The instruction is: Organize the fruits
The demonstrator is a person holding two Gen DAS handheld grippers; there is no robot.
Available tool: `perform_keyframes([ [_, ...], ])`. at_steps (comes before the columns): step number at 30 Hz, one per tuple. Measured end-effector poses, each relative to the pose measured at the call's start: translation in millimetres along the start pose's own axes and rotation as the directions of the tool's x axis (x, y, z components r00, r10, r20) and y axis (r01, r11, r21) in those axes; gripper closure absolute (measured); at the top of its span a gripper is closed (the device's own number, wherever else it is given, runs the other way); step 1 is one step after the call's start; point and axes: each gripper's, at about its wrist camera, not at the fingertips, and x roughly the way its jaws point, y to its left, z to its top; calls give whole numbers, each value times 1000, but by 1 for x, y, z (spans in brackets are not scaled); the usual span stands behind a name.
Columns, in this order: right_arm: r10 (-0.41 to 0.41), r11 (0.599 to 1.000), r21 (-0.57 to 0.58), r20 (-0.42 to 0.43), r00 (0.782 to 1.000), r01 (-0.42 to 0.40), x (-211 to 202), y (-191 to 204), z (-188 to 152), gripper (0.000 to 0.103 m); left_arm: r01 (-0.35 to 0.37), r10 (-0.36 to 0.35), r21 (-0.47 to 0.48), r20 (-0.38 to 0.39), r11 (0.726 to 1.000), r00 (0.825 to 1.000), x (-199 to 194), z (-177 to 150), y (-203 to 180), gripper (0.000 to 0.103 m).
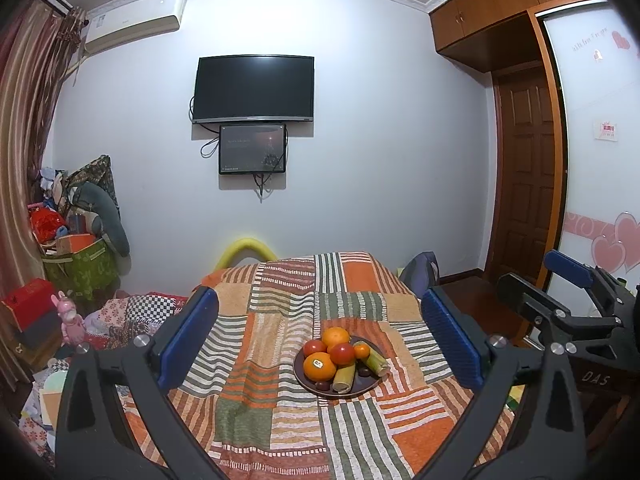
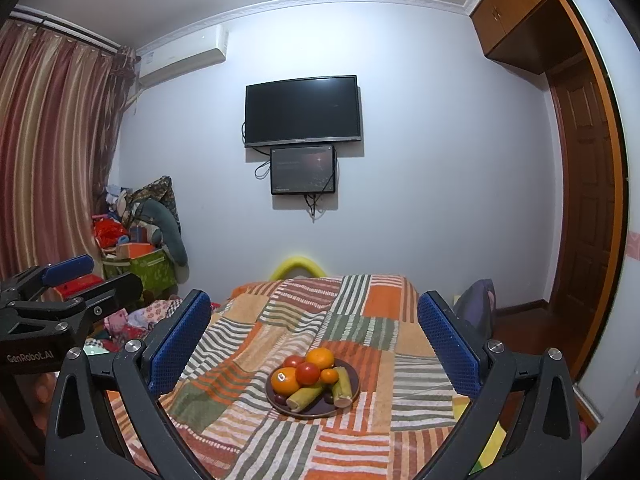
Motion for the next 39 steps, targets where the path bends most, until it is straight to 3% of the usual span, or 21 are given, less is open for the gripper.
perform_keyframes([
  [39, -2, 1000, -1, -17, 1000, 2, 2, -2, 2, 0, -6, 6, -20, -3, 1000, 1000, 0, 3, 2, 0],
])
